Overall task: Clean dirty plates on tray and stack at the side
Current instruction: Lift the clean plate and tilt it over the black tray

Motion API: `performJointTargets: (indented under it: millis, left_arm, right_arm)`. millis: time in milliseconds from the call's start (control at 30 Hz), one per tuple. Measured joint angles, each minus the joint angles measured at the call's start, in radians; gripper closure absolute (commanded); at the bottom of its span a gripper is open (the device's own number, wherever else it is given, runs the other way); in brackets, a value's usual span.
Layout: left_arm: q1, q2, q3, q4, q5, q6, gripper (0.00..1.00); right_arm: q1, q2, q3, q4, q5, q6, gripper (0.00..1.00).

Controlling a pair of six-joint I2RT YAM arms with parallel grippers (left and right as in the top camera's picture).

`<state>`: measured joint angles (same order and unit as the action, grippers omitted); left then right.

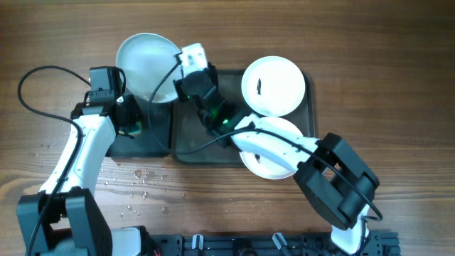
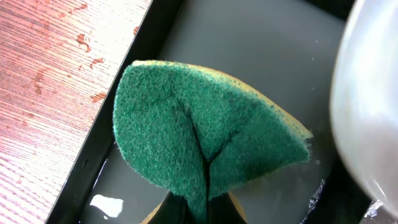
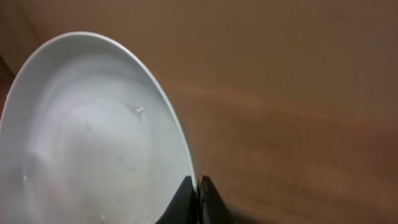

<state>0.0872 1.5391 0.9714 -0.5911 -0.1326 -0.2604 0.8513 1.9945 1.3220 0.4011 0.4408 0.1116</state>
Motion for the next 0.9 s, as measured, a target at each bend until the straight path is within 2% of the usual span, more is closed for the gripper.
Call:
performJointTargets:
  millis: [167,300,733,900]
  left_arm:
    - [0.000,0.000,0.000,0.000,0.000,0.000,0.96]
    - [0.000,0.000,0.000,0.000,0.002,0.000,0.96]
    - [0.000,0.000,0.000,0.000,0.003,0.000,0.96]
    - [0.000,0.000,0.000,0.000,0.003,0.000,0.96]
  right_arm:
    - [0.009,0.000,0.001,0.186,0.044,-0.289,0.96]
    - [0.010,0.000,0.001,0.245,0.045,-0.442,0.96]
    - [0.017,0.001,0.001,0.399,-0.016,-0.747,0.96]
    - [0.026,0.001,0.001,0.421,-0.048,-0.795,0.96]
